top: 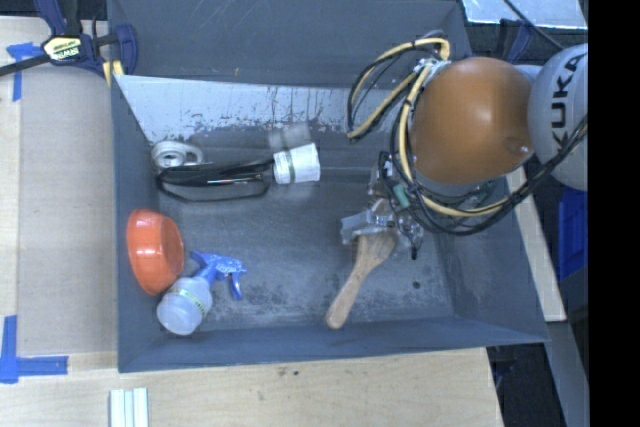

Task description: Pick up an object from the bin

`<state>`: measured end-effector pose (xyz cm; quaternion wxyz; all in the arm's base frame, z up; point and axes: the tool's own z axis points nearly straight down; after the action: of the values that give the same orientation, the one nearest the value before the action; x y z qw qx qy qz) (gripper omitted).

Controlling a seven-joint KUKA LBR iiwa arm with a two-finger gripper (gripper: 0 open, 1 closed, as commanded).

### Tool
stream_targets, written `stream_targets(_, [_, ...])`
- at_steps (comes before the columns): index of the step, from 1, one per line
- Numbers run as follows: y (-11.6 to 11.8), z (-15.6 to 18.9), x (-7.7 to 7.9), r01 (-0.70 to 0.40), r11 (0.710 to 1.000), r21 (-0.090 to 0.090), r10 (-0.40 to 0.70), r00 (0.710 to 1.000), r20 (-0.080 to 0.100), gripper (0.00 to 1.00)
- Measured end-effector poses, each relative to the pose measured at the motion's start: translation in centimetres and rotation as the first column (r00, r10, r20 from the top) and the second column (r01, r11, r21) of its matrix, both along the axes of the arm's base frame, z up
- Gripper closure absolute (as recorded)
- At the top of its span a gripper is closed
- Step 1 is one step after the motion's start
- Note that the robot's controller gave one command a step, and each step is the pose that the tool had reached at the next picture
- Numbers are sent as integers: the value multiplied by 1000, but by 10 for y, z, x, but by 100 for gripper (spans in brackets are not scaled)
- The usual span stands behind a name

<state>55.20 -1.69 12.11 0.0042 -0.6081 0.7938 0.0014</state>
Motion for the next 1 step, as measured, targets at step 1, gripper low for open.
stream_targets(1, [0, 24, 3, 1, 1000, -1, -1, 1000, 10, 100])
